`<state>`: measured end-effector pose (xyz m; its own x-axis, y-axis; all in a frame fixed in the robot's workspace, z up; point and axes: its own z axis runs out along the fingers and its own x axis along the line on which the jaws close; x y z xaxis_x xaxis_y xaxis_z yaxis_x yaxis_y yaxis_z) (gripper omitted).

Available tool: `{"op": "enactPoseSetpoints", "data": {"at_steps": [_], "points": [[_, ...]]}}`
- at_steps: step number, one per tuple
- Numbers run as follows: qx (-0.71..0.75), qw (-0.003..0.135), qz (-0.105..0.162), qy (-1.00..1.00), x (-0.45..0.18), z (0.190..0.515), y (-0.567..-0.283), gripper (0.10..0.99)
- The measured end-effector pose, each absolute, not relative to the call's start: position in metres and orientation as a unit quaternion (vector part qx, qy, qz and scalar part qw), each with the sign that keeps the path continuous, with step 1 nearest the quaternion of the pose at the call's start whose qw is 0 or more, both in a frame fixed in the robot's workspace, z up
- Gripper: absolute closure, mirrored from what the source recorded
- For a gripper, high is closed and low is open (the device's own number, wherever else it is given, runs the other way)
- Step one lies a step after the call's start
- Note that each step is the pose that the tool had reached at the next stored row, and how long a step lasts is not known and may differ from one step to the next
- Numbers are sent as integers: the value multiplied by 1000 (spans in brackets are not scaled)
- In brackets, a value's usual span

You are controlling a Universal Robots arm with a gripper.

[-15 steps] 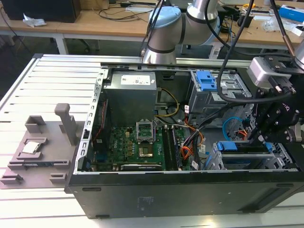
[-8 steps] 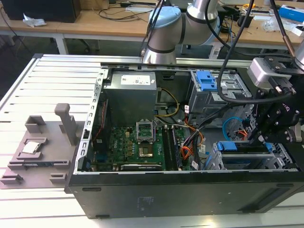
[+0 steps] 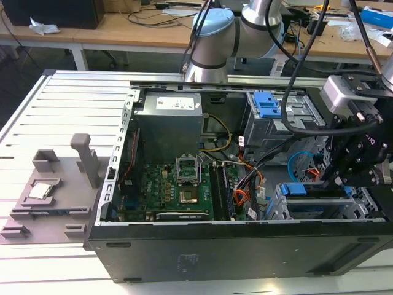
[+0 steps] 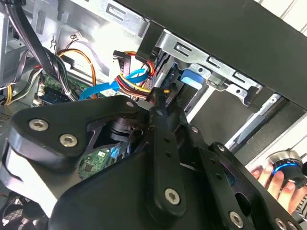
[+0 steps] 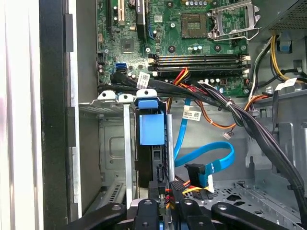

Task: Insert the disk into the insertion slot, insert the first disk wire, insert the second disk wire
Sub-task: 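Insert the first disk wire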

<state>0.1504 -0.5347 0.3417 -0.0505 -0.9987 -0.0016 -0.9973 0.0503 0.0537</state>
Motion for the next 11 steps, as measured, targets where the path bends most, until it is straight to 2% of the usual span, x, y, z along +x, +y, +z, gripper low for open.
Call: {"op": "enactPoseSetpoints", "data": {"at_steps": [11], "points": [[689, 18, -20, -724, 150, 373, -534, 851]]}}
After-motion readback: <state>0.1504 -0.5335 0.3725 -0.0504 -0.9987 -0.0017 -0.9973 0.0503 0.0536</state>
